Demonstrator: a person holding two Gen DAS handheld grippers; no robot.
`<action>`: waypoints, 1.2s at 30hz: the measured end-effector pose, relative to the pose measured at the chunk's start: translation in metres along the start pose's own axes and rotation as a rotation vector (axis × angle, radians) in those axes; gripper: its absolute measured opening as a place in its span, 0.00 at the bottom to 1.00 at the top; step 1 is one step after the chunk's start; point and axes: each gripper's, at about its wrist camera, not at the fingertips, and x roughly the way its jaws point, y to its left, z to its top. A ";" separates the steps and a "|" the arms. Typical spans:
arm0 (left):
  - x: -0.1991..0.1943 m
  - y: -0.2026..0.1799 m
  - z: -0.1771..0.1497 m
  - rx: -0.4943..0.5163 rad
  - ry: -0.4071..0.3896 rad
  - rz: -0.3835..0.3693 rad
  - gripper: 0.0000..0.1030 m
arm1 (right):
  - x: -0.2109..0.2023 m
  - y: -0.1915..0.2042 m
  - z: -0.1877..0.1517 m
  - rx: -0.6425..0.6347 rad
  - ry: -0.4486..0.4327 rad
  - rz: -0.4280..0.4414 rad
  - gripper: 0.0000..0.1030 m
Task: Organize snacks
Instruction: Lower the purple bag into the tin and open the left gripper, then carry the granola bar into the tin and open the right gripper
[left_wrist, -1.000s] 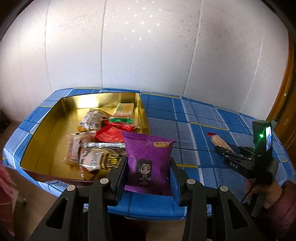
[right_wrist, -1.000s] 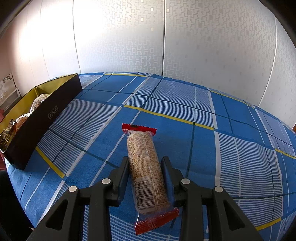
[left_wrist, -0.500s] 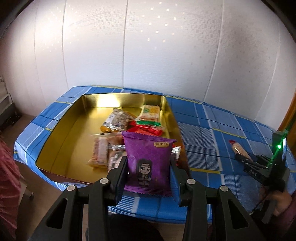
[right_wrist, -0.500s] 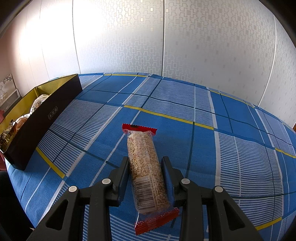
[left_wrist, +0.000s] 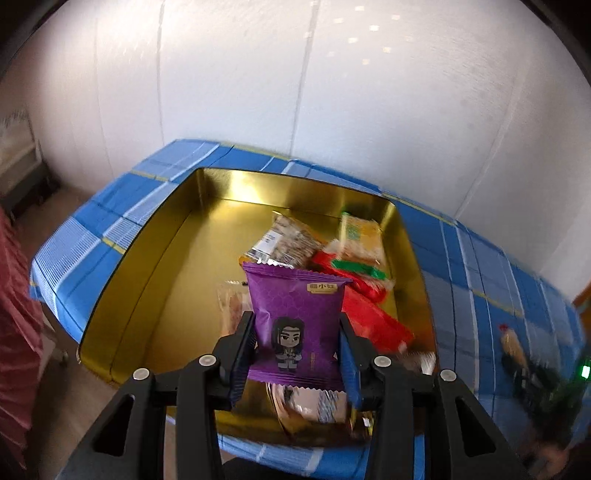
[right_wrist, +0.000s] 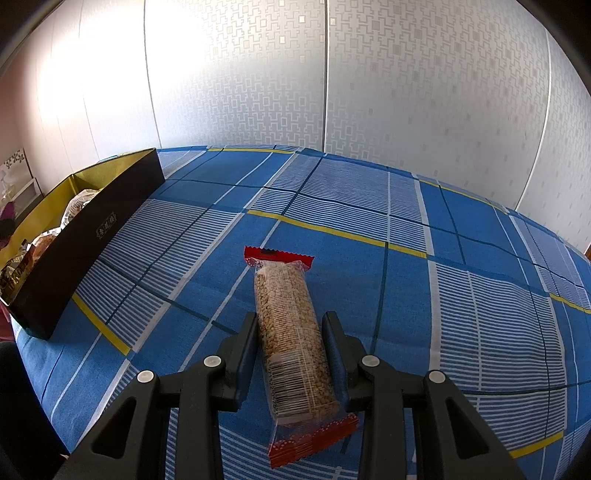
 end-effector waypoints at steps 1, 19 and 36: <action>0.005 0.003 0.005 -0.014 0.009 -0.005 0.41 | 0.000 0.000 0.000 0.001 0.000 0.001 0.34; 0.040 0.006 0.011 -0.007 0.013 0.117 0.68 | 0.000 0.000 0.000 0.002 -0.001 0.000 0.34; -0.030 -0.024 -0.044 0.069 -0.163 0.104 0.71 | 0.000 0.001 -0.001 -0.001 -0.003 -0.008 0.34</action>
